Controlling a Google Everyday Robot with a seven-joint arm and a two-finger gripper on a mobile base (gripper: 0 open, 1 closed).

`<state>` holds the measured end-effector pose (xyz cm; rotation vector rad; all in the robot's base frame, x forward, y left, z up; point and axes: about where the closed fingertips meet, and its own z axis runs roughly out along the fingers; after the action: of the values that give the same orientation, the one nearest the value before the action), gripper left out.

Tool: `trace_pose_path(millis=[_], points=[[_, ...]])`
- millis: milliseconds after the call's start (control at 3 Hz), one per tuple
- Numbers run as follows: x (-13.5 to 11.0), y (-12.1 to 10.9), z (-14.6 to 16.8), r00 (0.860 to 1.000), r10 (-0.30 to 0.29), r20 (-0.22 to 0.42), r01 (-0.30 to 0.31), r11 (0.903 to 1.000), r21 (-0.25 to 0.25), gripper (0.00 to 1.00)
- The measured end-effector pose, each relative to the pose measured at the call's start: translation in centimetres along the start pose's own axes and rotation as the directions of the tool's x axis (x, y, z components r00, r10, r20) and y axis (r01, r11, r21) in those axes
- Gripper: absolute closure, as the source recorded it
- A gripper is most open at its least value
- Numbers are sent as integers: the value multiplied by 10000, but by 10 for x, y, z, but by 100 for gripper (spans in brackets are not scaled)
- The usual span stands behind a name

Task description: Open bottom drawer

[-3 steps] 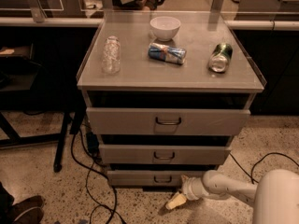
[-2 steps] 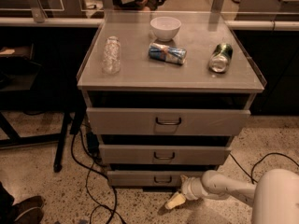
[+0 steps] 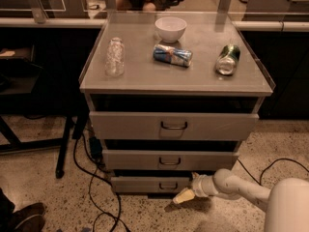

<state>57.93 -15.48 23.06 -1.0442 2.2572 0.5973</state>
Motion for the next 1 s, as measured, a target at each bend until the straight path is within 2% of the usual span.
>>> trace_pose_path(millis=[333, 667, 1000], points=[[-6, -19, 2, 9996, 7, -281, 3, 9994, 351, 0], [1, -26, 25, 9939, -119, -1094, 166, 9990, 422, 0], [18, -27, 50, 9737, -452, -2232, 580, 9970, 508, 0]])
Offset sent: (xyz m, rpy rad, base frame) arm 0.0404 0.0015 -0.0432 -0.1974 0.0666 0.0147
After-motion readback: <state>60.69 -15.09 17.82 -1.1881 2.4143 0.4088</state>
